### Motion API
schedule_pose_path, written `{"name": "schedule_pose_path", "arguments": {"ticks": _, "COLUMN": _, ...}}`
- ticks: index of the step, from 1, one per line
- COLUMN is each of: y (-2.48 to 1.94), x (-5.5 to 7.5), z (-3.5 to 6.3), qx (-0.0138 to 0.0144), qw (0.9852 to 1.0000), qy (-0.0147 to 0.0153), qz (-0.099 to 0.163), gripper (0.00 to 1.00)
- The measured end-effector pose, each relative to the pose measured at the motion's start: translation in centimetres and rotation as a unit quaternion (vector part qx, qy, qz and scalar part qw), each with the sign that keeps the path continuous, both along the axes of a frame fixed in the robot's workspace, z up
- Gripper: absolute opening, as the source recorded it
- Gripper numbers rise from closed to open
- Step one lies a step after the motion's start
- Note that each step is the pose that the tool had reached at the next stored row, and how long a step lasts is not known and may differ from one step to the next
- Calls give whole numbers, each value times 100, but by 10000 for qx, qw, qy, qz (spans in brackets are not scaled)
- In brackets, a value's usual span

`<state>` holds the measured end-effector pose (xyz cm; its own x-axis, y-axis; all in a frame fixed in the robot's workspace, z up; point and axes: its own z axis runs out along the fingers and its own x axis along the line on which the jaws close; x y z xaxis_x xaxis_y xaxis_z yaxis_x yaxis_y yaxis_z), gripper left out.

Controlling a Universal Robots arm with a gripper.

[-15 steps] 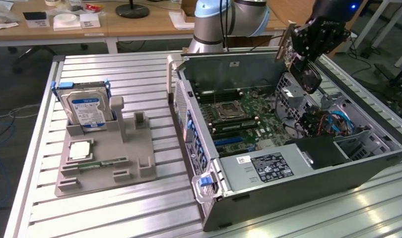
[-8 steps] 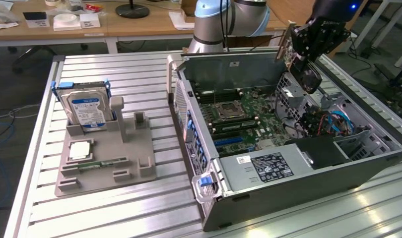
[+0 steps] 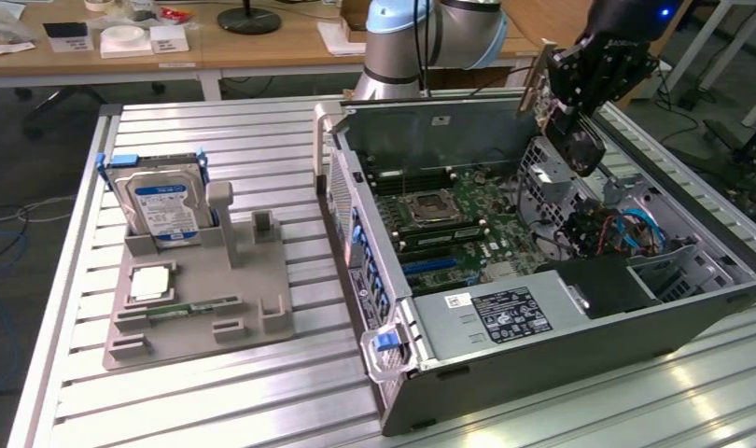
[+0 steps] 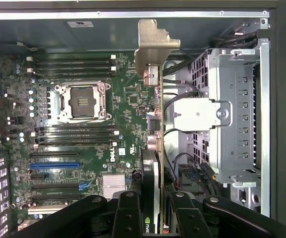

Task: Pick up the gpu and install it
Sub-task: 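Insert the gpu into the slot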

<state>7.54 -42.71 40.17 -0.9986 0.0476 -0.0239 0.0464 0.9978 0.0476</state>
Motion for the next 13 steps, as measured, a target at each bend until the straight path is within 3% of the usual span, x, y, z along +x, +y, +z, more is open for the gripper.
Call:
{"name": "schedule_pose_path", "arguments": {"ticks": 7, "y": 0, "x": 0, "z": -1, "qx": -1, "qw": 9991, "qy": 0, "qz": 431, "gripper": 27}}
{"name": "schedule_pose_path", "arguments": {"ticks": 13, "y": 0, "x": 0, "z": -2, "qx": -1, "qw": 9964, "qy": 0, "qz": 844, "gripper": 27}}
